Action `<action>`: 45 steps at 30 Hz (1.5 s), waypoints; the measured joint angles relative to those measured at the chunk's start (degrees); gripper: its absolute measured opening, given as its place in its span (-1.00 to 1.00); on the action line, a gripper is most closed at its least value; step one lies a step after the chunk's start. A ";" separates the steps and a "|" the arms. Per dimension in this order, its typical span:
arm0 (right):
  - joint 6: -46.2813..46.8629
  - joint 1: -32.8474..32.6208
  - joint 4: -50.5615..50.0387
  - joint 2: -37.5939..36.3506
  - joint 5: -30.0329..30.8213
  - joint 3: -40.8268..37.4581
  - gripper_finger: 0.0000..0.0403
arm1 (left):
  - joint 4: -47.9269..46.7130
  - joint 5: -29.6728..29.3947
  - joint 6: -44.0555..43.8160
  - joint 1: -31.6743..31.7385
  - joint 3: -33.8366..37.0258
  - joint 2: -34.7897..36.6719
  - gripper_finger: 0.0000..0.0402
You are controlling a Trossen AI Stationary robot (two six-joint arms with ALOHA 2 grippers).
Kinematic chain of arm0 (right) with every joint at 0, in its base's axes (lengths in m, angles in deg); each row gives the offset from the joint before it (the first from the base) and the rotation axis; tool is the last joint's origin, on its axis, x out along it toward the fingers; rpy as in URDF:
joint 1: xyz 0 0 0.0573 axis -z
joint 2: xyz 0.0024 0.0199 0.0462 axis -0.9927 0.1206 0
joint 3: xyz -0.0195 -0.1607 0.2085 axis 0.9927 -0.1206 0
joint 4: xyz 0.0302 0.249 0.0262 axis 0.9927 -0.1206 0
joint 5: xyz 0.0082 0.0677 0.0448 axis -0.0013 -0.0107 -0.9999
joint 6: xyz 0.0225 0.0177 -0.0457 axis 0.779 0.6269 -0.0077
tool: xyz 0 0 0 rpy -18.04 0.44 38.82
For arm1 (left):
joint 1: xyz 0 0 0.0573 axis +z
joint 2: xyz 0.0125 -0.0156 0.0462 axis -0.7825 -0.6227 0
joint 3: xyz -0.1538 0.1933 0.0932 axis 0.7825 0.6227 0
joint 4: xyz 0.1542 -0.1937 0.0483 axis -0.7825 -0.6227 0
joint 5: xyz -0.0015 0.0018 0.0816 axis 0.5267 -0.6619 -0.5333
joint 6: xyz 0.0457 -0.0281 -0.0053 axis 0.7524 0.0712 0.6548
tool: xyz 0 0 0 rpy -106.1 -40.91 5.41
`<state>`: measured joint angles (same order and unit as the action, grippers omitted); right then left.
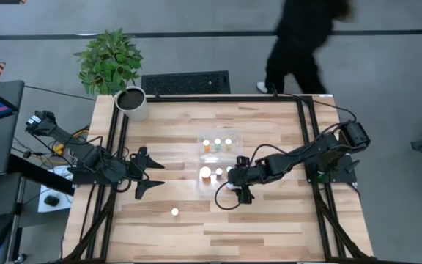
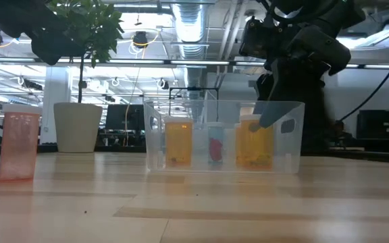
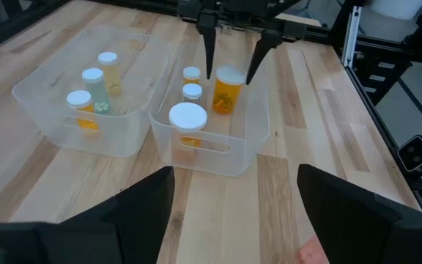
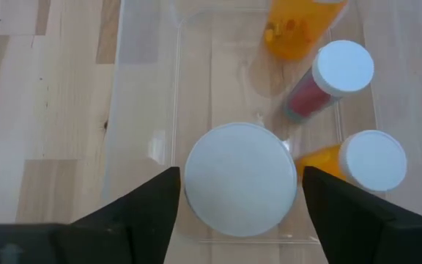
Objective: Pick and place medicine bottles into bin by pill shape (circle, oval)
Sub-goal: Put the orange capsule bottle into the bottom transparent bin, then put the pink tablet bottle into the top transparent bin
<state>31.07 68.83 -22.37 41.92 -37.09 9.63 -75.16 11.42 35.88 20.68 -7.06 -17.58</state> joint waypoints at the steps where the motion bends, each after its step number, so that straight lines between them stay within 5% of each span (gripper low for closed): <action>1: -0.02 0.04 0.00 0.00 0.00 0.02 0.46 | -0.02 0.00 0.00 0.00 0.00 0.00 0.41; 12: -1.53 0.20 -2.22 -0.72 0.02 1.26 0.46 | -0.02 -0.01 0.02 0.00 0.00 0.00 0.41; 26: -7.99 0.20 -12.72 -0.92 0.18 13.34 0.46 | -0.04 0.00 0.02 0.00 0.00 0.00 0.41; 38: -17.16 -0.85 11.46 2.11 -0.80 17.95 0.46 | -0.04 0.02 0.02 0.00 0.00 0.00 0.41; 45: -19.84 -0.77 15.16 10.98 -3.22 23.19 0.46 | -0.23 0.21 0.00 -0.01 0.02 0.00 0.41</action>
<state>11.22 68.06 -7.21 52.90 -40.31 32.82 -75.39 11.63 35.88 20.67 -7.04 -17.58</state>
